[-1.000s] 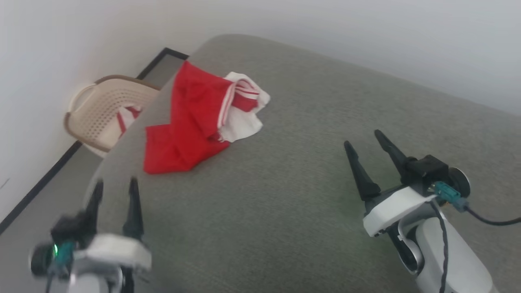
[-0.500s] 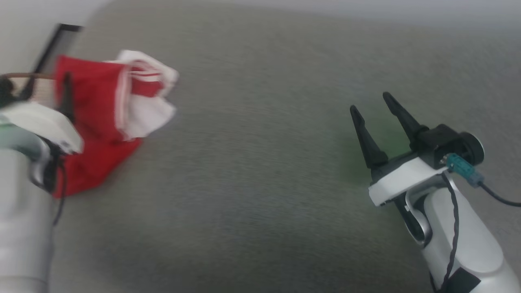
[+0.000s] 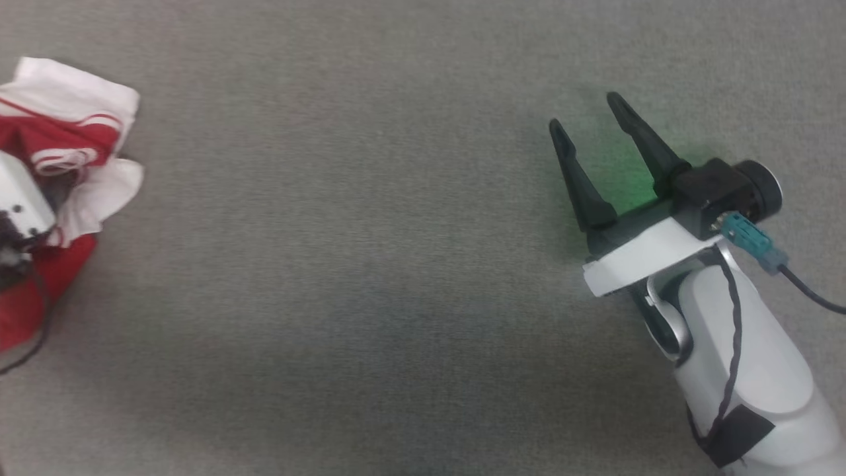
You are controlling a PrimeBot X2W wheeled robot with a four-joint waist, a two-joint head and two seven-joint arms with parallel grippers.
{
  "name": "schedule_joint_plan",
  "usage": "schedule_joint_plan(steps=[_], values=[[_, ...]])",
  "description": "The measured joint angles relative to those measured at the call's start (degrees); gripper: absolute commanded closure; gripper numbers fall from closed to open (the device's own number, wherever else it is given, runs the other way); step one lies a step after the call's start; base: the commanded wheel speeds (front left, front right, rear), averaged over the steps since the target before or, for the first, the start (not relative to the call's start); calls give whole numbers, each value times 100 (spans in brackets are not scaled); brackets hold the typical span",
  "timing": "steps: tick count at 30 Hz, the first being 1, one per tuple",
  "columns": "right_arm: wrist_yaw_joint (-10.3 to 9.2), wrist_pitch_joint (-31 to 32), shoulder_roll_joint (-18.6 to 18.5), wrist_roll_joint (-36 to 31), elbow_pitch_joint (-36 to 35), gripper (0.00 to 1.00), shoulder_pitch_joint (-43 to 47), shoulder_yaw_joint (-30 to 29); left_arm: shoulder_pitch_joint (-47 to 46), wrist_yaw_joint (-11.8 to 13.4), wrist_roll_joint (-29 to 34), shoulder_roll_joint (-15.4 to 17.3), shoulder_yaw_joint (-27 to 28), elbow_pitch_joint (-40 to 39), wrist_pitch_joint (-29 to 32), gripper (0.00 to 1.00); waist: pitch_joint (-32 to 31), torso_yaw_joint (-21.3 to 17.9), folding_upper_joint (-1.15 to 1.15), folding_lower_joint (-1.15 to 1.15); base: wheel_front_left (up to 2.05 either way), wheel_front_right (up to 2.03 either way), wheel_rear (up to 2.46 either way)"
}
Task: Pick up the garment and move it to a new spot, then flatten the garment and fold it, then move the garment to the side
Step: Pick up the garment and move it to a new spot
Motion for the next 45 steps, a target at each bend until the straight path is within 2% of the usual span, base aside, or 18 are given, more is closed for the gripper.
schedule_joint_plan(steps=[6, 7, 9, 19, 24, 25, 30, 38, 45], values=[[0, -7, 18, -48, -138, 0, -57, 79, -67, -5, -313, 166, -118, 35, 320, 2, 172, -167, 0, 0, 0, 0, 0], [0, -5, 11, -56, -152, 0, -56, 79, -57, 3, -350, 167, -169, -7, 327, 27, 167, -164, 0, 0, 0, 0, 0], [0, -5, 0, -68, -182, 0, -54, 79, 20, 10, -478, 169, -237, -109, 227, 99, 131, -147, 0, 0, 0, 0, 0], [0, -5, 167, 10, -156, 0, 189, -137, 339, 2, -799, 189, -673, -434, -1043, 100, -487, -60, -1, 0, 0, 0, 0], [0, -5, 225, 53, -134, 0, 394, -270, 342, 2, -1121, 171, -935, -887, -1240, 100, -840, -45, 0, 0, 0, 0, 0], [0, -5, 252, 79, -134, 0, 495, -375, 353, 2, -1308, 182, -1141, -1179, -1274, 100, -998, -49, 0, 0, 0, 0, 0], [0, -7, 365, 131, -186, 0, 642, -592, 364, 2, -1572, 230, -1604, -1893, -1207, 100, -1211, -150, 0, 0, 0, 0, 0], [0, -7, 597, 247, -343, 0, 895, -900, 235, 2, -2108, 294, -2509, -3546, -761, 100, -1290, -719, 0, 0, 0, 0, 0], [-1, -5, 710, 407, -490, 0, 994, -1107, -366, 2, -2085, -2, -3099, -4211, -303, 100, -1146, -1378, 0, 0, 0, 0, 0]])
